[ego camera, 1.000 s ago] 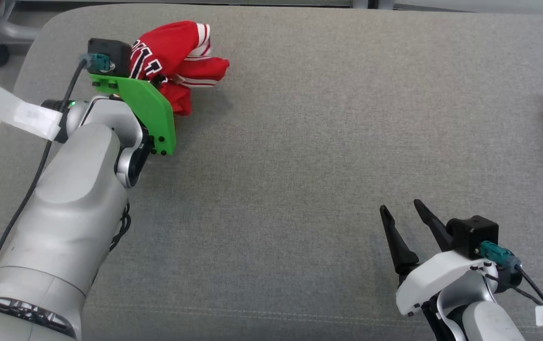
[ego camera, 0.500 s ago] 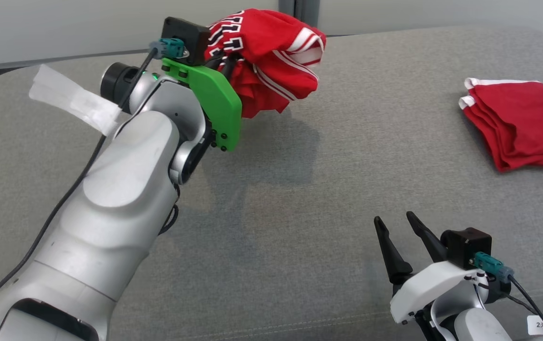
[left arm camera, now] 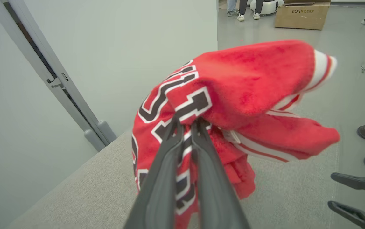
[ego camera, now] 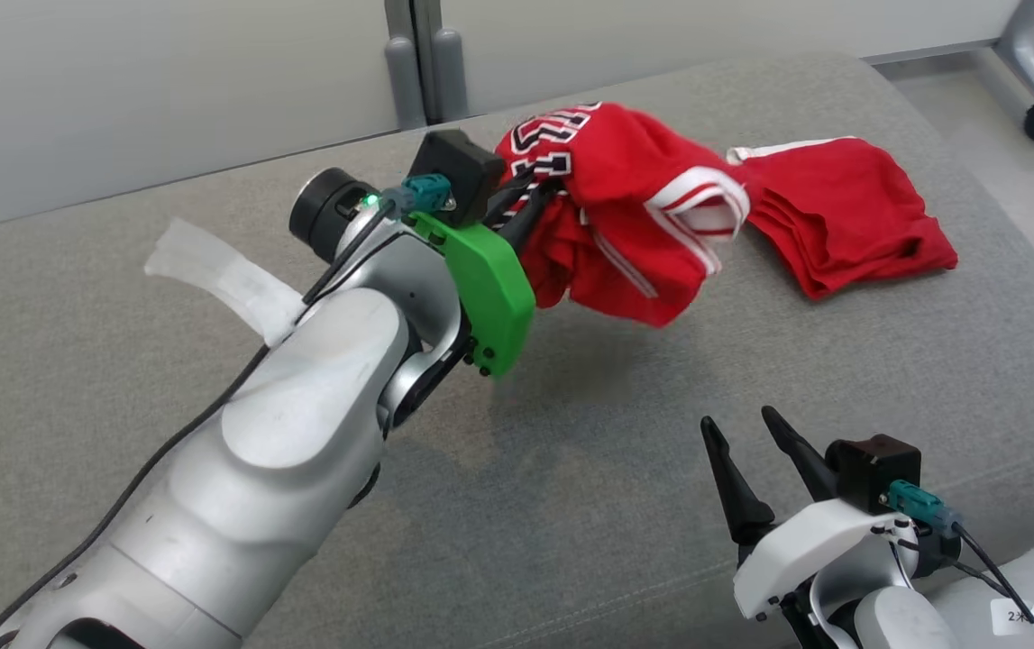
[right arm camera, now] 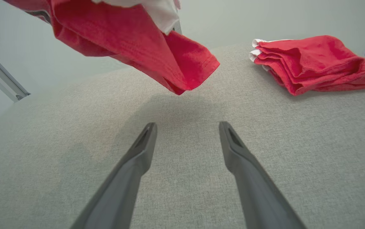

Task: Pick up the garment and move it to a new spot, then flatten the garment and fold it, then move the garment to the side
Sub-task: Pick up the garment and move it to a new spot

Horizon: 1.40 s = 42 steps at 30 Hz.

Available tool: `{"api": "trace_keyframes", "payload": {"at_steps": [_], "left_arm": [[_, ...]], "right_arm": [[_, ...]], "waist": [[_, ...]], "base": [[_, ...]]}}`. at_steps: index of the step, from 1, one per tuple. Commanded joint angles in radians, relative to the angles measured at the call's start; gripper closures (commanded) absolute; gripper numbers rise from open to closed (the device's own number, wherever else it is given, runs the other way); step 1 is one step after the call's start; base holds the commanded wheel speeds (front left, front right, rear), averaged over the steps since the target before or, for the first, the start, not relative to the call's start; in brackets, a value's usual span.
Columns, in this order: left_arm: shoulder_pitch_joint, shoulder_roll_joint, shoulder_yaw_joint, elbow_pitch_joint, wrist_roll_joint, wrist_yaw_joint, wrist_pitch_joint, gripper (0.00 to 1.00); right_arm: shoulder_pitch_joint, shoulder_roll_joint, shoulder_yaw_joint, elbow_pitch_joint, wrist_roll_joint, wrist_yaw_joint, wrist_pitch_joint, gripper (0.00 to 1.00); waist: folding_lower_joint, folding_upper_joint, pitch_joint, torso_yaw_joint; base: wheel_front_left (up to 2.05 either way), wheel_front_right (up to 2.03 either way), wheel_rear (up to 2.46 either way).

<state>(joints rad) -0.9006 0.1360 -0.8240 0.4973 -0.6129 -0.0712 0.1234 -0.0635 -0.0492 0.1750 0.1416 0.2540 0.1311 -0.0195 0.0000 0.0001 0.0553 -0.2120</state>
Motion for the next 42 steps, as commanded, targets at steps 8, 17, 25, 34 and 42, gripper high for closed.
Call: {"api": "trace_keyframes", "payload": {"at_steps": [8, 17, 25, 34, 42], "left_arm": [[0.092, 0.073, -0.047, 0.082, 0.035, -0.003, -0.013, 1.00], [0.121, 0.121, -0.090, 0.215, 0.070, -0.003, -0.039, 1.00], [0.108, 0.118, -0.078, 0.399, 0.083, 0.079, -0.073, 0.16], [0.126, 0.079, -0.054, 0.514, 0.039, 0.085, -0.105, 0.00], [0.096, 0.045, -0.057, 0.525, 0.017, 0.041, -0.119, 0.00]], "right_arm": [[0.001, -0.002, 0.007, -0.008, -0.001, -0.001, 0.003, 0.00], [-0.010, -0.002, 0.003, -0.018, -0.010, -0.001, 0.006, 0.00], [-0.015, -0.003, 0.003, -0.024, -0.017, -0.001, 0.011, 0.00], [0.006, -0.003, 0.004, -0.024, -0.015, -0.001, 0.018, 0.00], [0.021, -0.003, 0.006, -0.016, -0.006, -0.001, 0.021, 0.00]], "waist": [[0.0000, -0.0001, -0.007, -0.088], [0.0000, -0.0001, 0.017, -0.091], [0.0000, -0.0001, 0.012, -0.051], [0.0000, -0.0001, -0.022, 0.029], [0.0000, -0.0001, -0.050, 0.095]], "base": [[0.00, 0.00, 0.00], [0.00, 0.00, 0.00], [0.00, 0.00, 0.00], [0.00, 0.00, 0.00], [0.00, 0.00, 0.00]]}}
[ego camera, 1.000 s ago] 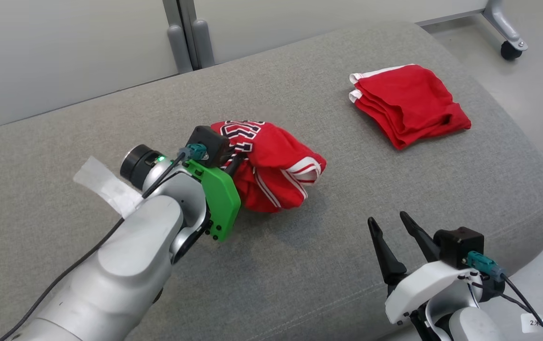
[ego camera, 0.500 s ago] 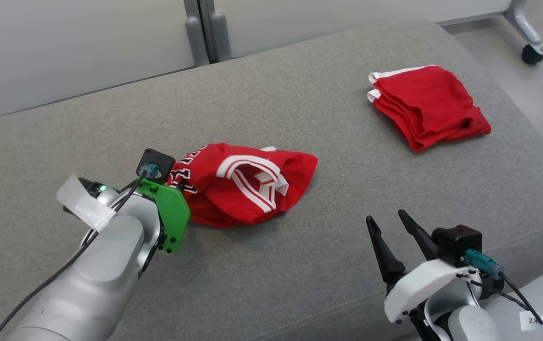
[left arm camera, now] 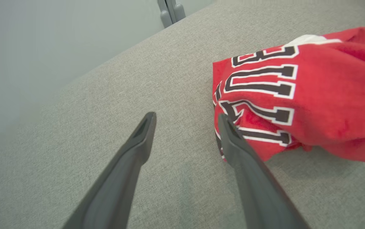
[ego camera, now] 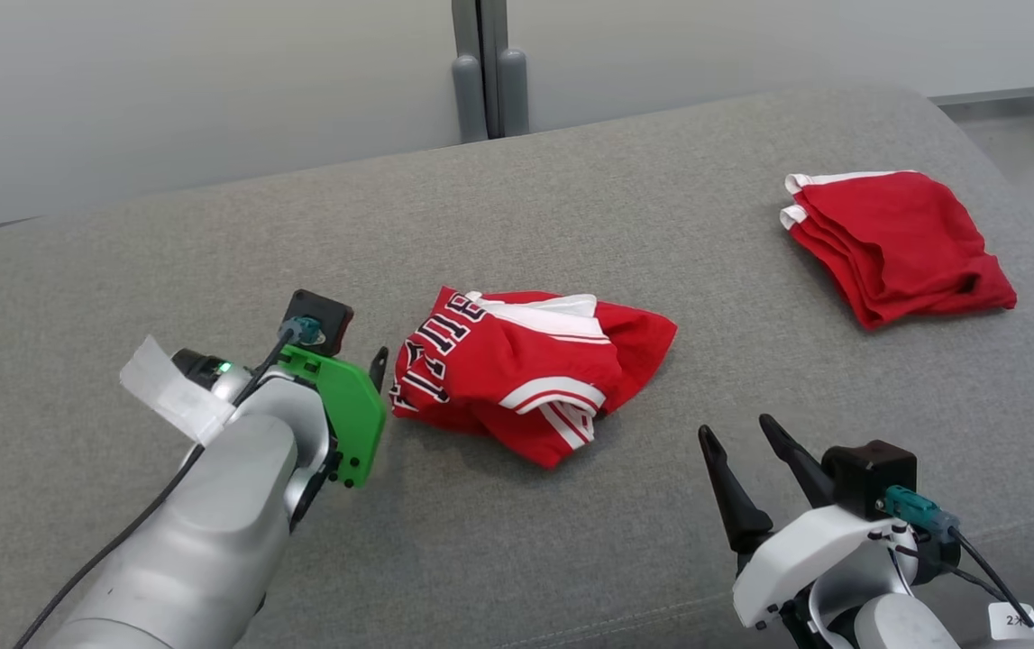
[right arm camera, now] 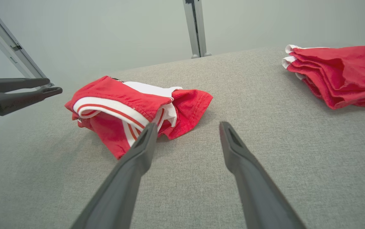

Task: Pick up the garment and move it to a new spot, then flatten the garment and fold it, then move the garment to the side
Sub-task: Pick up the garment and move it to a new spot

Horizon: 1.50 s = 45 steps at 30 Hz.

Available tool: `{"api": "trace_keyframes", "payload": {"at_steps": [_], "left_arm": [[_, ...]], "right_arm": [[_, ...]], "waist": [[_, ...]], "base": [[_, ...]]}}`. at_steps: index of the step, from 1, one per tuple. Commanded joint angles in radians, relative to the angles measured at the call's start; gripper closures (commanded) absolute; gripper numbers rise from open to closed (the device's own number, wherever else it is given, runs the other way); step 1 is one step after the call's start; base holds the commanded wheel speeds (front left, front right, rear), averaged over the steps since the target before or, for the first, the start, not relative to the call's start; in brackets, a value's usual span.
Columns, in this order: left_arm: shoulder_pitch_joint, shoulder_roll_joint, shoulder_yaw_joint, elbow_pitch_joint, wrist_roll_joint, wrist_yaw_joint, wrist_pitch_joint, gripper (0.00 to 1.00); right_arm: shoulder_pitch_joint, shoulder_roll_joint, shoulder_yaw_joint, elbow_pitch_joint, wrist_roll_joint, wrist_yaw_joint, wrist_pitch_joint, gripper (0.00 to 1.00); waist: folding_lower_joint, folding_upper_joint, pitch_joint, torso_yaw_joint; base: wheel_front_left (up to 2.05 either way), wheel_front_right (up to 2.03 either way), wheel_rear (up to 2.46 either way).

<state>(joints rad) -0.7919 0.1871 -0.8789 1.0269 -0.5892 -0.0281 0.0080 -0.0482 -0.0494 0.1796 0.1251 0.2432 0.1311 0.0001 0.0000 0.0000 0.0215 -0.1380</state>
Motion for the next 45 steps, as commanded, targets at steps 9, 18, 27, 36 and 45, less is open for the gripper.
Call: {"api": "trace_keyframes", "payload": {"at_steps": [9, 18, 27, 36, 45], "left_arm": [[-0.005, -0.053, -0.050, -0.108, -0.004, -0.062, 0.013, 0.00], [0.050, -0.079, -0.093, -0.240, -0.015, -0.070, 0.062, 0.00], [0.125, -0.066, -0.126, -0.343, -0.017, -0.031, 0.095, 0.00], [0.123, -0.047, -0.159, -0.334, 0.058, 0.073, 0.066, 0.00], [0.112, -0.044, -0.145, -0.287, 0.037, 0.076, 0.049, 0.18]], "right_arm": [[0.022, -0.003, -0.008, -0.004, 0.007, -0.001, 0.003, 0.00], [0.017, -0.003, 0.001, -0.007, 0.010, -0.001, 0.004, 0.00], [0.005, -0.003, 0.001, -0.006, 0.009, -0.001, -0.001, 0.00], [-0.006, -0.003, 0.004, -0.013, 0.002, -0.001, -0.003, 0.00], [-0.016, -0.003, 0.004, -0.004, 0.003, -0.001, -0.006, 0.00]], "waist": [[0.0000, 0.0000, -0.031, 0.058], [0.0000, 0.0000, -0.028, 0.048], [0.0000, 0.0000, -0.008, 0.011], [0.0000, 0.0000, 0.018, -0.007], [0.0000, 0.0000, 0.029, -0.015]], "base": [[0.00, 0.00, 0.00], [0.00, 0.00, 0.00], [0.00, 0.00, 0.00], [0.00, 0.00, 0.00], [0.00, 0.00, 0.00]]}}
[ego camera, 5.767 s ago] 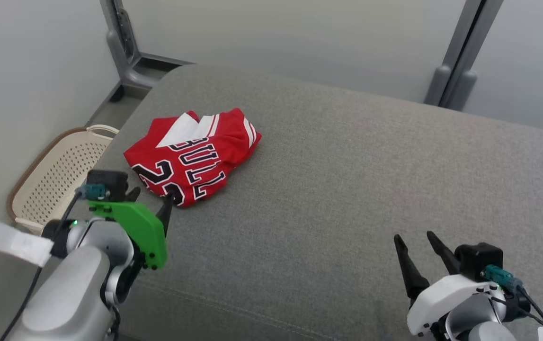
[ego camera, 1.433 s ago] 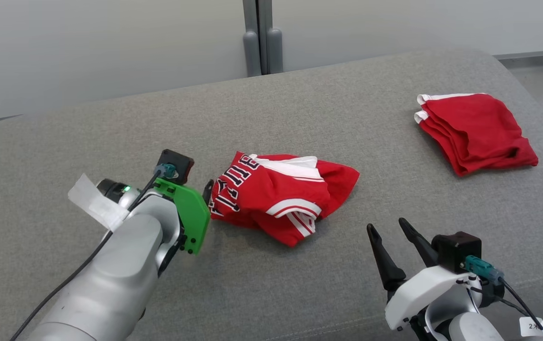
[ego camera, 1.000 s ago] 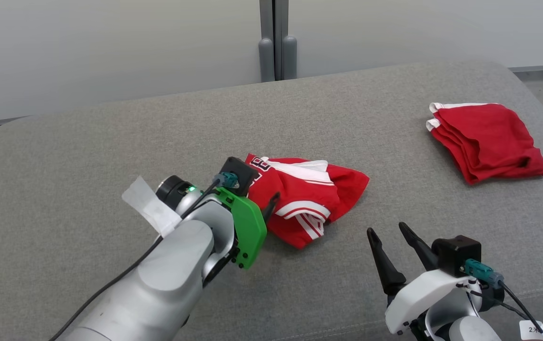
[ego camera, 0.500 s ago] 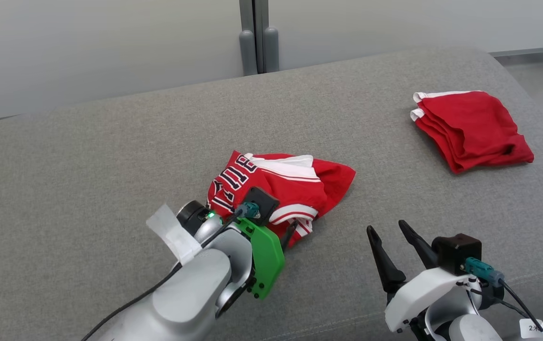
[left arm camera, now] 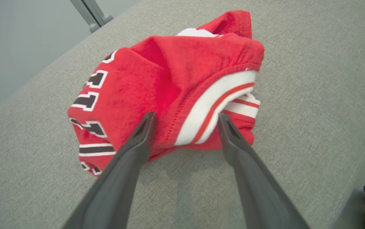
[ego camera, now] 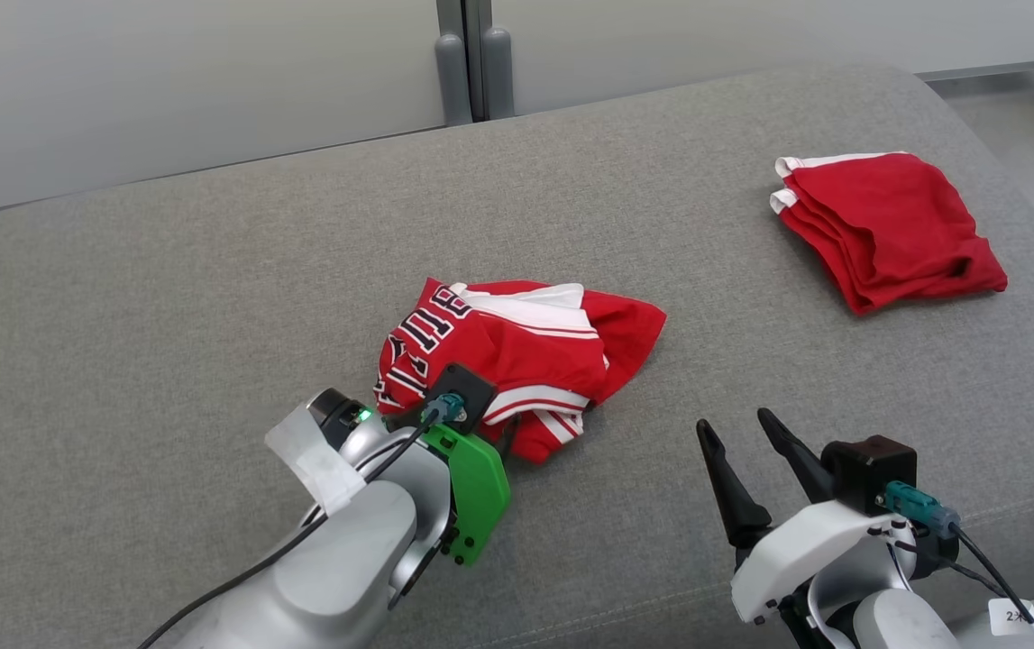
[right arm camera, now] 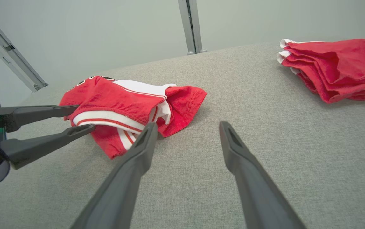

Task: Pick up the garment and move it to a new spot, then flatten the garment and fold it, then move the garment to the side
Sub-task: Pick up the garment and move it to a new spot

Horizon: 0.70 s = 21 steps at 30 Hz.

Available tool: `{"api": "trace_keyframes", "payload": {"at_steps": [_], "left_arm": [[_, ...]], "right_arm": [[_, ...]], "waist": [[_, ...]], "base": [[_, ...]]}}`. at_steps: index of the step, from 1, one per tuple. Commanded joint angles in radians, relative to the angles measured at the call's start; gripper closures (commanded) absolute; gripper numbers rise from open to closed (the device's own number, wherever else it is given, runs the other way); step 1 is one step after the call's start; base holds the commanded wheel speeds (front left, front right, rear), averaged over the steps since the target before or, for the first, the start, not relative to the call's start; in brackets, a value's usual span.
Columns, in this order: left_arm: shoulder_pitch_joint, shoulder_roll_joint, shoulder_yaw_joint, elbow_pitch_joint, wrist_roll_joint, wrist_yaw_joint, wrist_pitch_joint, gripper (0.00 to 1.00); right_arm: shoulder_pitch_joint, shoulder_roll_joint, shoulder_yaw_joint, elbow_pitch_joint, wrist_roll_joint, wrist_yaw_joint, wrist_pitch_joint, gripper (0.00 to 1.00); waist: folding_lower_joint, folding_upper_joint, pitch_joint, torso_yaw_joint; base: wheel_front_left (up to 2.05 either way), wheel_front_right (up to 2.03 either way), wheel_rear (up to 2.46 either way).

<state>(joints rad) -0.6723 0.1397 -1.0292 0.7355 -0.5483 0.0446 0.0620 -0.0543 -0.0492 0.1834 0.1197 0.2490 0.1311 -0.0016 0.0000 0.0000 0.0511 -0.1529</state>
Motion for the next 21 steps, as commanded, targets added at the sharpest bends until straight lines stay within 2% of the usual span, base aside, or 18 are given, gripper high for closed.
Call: {"api": "trace_keyframes", "payload": {"at_steps": [1, 3, 4, 15, 21], "left_arm": [[-0.008, 0.003, 0.008, 0.009, -0.007, 0.005, -0.009, 0.51], [-0.009, 0.001, 0.012, 0.021, -0.012, 0.008, -0.014, 0.86], [-0.009, 0.000, 0.012, 0.027, -0.013, 0.008, -0.019, 1.00], [-0.035, -0.010, 0.066, 0.021, -0.061, 0.006, -0.086, 1.00], [-0.092, 0.007, 0.105, -0.030, -0.067, 0.019, -0.136, 1.00]], "right_arm": [[-0.010, -0.003, 0.000, 0.002, -0.003, -0.001, -0.004, 0.00], [-0.010, -0.003, 0.001, 0.005, -0.003, -0.001, -0.005, 0.00], [-0.010, -0.003, 0.002, 0.006, -0.003, -0.001, -0.005, 0.00], [0.000, -0.003, 0.005, 0.013, -0.006, -0.001, 0.002, 0.00], [0.005, -0.003, 0.013, 0.016, -0.002, -0.001, 0.003, 0.00]], "waist": [[0.0000, 0.0000, -0.002, -0.001], [0.0000, 0.0000, -0.003, -0.001], [0.0000, 0.0000, -0.005, -0.001], [0.0000, 0.0000, -0.030, 0.002], [0.0000, 0.0000, -0.046, -0.001]], "base": [[0.00, 0.00, 0.00], [0.00, 0.00, 0.00], [0.00, 0.00, 0.00], [0.00, 0.00, 0.00], [0.00, 0.00, 0.00]]}}
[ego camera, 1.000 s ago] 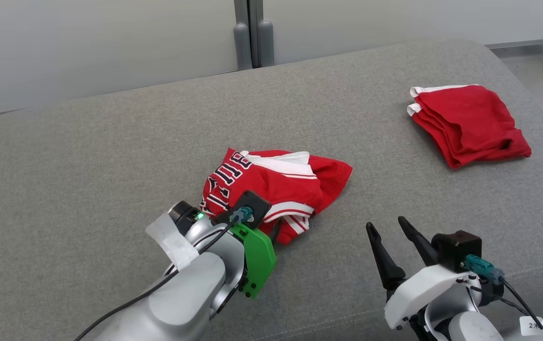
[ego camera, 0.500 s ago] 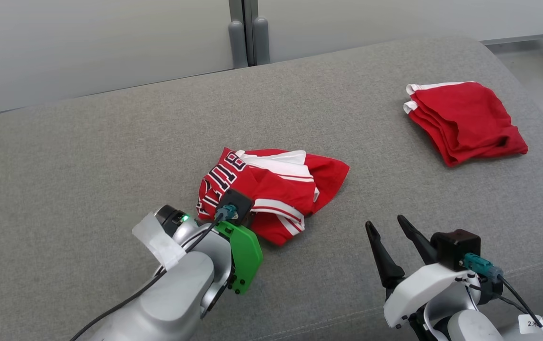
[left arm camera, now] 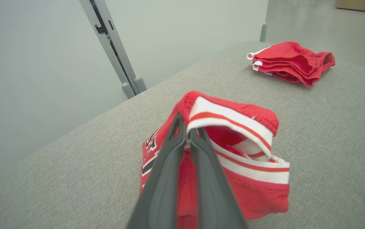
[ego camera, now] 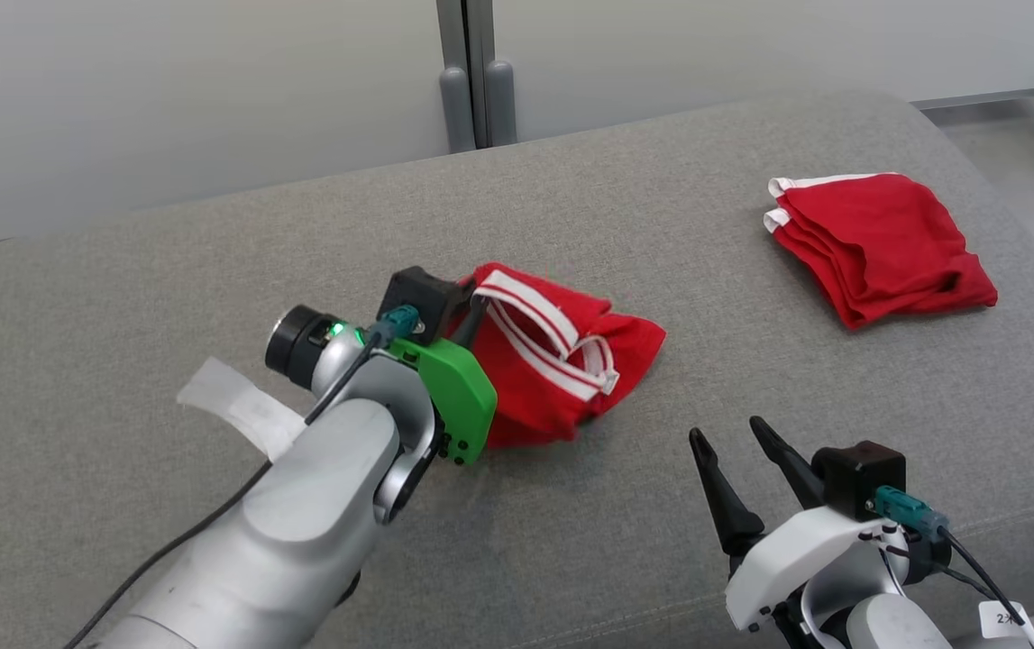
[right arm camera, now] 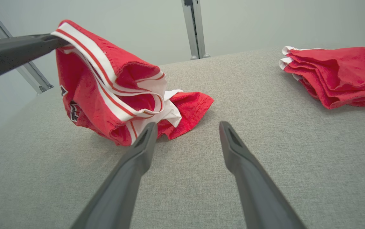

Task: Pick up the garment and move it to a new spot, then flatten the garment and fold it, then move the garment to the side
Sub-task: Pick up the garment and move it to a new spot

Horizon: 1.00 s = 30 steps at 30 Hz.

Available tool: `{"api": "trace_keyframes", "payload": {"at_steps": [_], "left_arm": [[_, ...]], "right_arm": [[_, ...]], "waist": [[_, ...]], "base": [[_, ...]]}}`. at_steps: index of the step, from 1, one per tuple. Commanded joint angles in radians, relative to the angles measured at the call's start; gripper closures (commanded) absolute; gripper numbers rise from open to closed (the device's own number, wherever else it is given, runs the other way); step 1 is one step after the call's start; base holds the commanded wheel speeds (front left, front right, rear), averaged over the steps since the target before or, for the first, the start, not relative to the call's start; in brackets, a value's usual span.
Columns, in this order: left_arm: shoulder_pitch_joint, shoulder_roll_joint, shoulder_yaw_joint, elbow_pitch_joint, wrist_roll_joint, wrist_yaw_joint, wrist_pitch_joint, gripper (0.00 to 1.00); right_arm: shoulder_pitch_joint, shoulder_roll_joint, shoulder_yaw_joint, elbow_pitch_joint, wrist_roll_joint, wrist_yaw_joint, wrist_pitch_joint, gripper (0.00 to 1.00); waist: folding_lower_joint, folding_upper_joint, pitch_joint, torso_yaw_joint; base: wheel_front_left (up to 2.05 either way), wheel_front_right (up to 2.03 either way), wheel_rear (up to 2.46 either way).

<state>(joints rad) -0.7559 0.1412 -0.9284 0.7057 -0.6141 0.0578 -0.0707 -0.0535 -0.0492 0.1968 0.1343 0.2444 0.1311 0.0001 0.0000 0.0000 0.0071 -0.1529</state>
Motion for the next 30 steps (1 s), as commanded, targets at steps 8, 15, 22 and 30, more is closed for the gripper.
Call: {"api": "trace_keyframes", "payload": {"at_steps": [8, 15, 22, 30], "left_arm": [[-0.058, 0.050, 0.064, -0.102, -0.033, 0.032, -0.019, 1.00], [-0.096, 0.088, 0.098, -0.204, -0.030, 0.056, -0.023, 1.00], [-0.183, 0.088, 0.080, -0.286, 0.002, 0.053, 0.014, 1.00], [-0.262, 0.009, 0.063, -0.305, 0.005, 0.041, 0.018, 1.00]], "right_arm": [[0.010, -0.003, 0.001, 0.002, 0.003, -0.001, 0.003, 0.00], [0.015, -0.003, -0.004, -0.001, 0.001, -0.001, 0.004, 0.00], [0.011, -0.003, 0.002, 0.005, 0.011, -0.001, -0.004, 0.00], [-0.001, -0.003, 0.016, 0.015, 0.019, -0.001, -0.012, 0.00]], "waist": [[0.0000, 0.0000, -0.022, -0.009], [0.0000, 0.0000, -0.036, -0.007], [0.0000, 0.0000, -0.044, -0.008], [0.0000, 0.0000, -0.043, -0.019]], "base": [[0.00, 0.00, 0.00], [0.00, 0.00, 0.00], [0.00, 0.00, 0.00], [0.00, 0.00, 0.00]]}}
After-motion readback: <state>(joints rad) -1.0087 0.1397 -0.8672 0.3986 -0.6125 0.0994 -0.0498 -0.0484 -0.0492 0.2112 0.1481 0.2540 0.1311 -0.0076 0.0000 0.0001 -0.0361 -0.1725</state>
